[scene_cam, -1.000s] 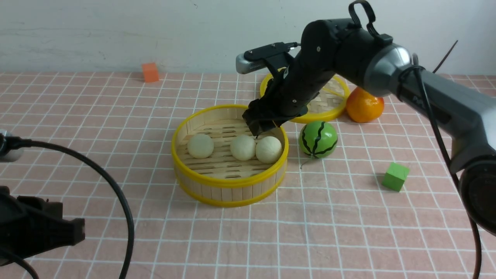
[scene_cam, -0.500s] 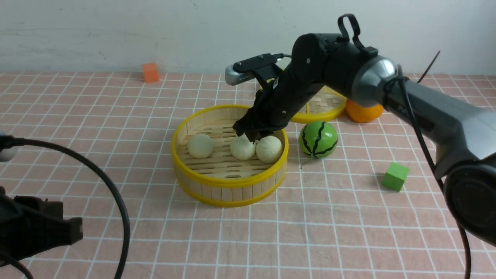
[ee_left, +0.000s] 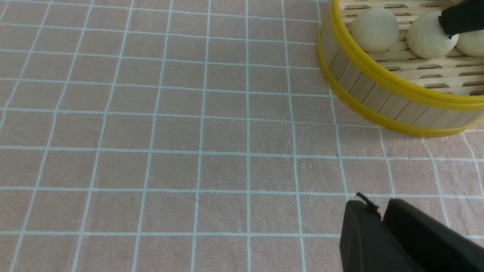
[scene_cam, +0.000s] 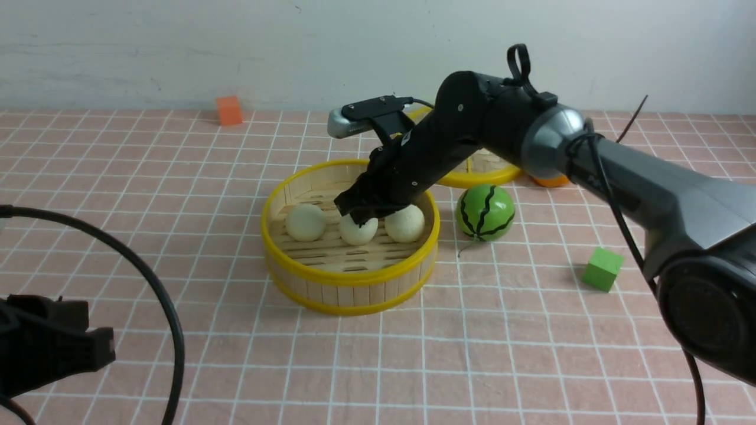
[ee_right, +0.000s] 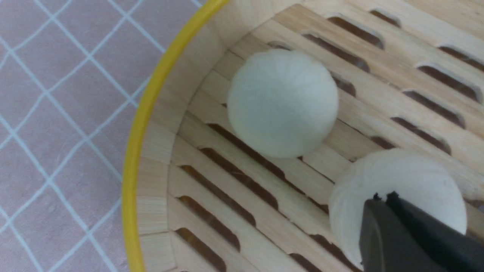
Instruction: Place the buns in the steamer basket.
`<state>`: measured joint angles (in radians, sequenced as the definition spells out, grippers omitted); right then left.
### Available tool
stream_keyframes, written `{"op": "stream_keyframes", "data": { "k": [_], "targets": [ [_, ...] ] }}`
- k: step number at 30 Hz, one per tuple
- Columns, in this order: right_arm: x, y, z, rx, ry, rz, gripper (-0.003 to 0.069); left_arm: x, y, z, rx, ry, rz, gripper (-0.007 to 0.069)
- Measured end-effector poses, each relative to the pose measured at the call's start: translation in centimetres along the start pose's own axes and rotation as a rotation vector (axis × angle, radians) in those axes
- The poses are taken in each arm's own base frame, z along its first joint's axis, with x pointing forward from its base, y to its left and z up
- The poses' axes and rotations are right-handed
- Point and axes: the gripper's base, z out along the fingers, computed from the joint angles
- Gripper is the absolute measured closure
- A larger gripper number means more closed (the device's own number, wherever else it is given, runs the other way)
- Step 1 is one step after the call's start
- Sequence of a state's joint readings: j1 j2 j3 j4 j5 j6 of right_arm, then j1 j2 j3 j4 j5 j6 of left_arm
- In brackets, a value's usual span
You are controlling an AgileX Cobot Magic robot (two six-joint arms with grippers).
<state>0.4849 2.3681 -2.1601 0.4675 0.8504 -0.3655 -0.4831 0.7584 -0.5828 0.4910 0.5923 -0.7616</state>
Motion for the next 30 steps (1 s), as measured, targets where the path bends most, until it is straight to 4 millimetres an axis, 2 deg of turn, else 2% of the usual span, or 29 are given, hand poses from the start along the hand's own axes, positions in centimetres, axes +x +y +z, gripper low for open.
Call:
{"op": "stream_keyframes", "data": {
  "k": [4,8,9,10,11,13,14,15,16,18,19,20,21,22,23,24,28,30],
  "targets": [
    [-0.2,0.4,-0.4,-0.008,-0.005,-0.035,0.0655,0.0,0.0,0.0,-0.001,0.001,0.000,0.0551],
    [-1.5,1.3,-3.3,-0.008,-0.044,-0.065,0.0648,0.0,0.2,-0.5,-0.001,-0.010,-0.007,0.0551],
    [-1.9,1.6,-4.4,-0.009,-0.054,-0.073,0.0647,0.0,0.3,-0.7,0.002,-0.021,-0.010,0.0551],
    [-2.7,2.1,-6.8,-0.007,-0.078,-0.091,0.0645,-0.1,0.4,-1.5,0.014,-0.054,-0.020,0.0551],
    [-3.0,2.5,-8.3,-0.002,-0.083,-0.105,0.0645,-0.2,0.6,-2.1,0.023,-0.079,-0.027,0.0551],
    [-3.2,2.9,-10.5,0.013,-0.069,-0.136,0.0643,-0.2,0.9,-3.0,0.037,-0.120,-0.037,0.0551],
    [-3.3,3.3,-12.4,0.036,-0.055,-0.166,0.0643,-0.2,1.1,-3.8,0.051,-0.156,-0.045,0.0551],
    [-3.3,3.7,-14.5,0.066,-0.053,-0.193,0.0643,-0.1,1.4,-4.6,0.064,-0.196,-0.050,0.0557],
    [-3.3,3.7,-14.8,0.077,-0.052,-0.199,0.0643,0.0,1.4,-4.7,0.067,-0.200,-0.050,0.0560],
    [-3.0,4.3,-17.7,0.125,-0.063,-0.222,0.0643,0.4,1.7,-5.4,0.084,-0.240,-0.055,0.0587],
    [-2.5,4.7,-20.1,0.181,-0.077,-0.228,0.0643,0.9,2.0,-5.8,0.096,-0.265,-0.059,0.0623],
    [-2.3,4.9,-20.8,0.196,-0.082,-0.228,0.0643,1.0,2.0,-5.9,0.100,-0.273,-0.060,0.0633],
    [-1.3,5.5,-23.9,0.254,-0.107,-0.223,0.0643,1.6,2.3,-6.4,0.120,-0.308,-0.063,0.0638],
    [-0.6,5.8,-25.2,0.285,-0.111,-0.216,0.0643,1.9,2.4,-6.7,0.136,-0.339,-0.064,0.0638],
    [-0.4,5.9,-25.5,0.285,-0.113,-0.216,0.0643,2.1,2.5,-6.7,0.138,-0.341,-0.063,0.0638],
    [1.3,6.4,-27.8,0.334,-0.110,-0.198,0.0647,2.8,2.7,-6.9,0.162,-0.386,-0.057,0.0638],
    [6.4,7.1,-31.3,0.420,-0.089,-0.141,0.0660,4.2,3.0,-7.1,0.202,-0.465,-0.040,0.0638],
    [10.3,7.6,-33.5,0.483,-0.138,-0.085,0.0660,5.1,3.3,-7.3,0.222,-0.512,-0.033,0.0638]
  ]
}}
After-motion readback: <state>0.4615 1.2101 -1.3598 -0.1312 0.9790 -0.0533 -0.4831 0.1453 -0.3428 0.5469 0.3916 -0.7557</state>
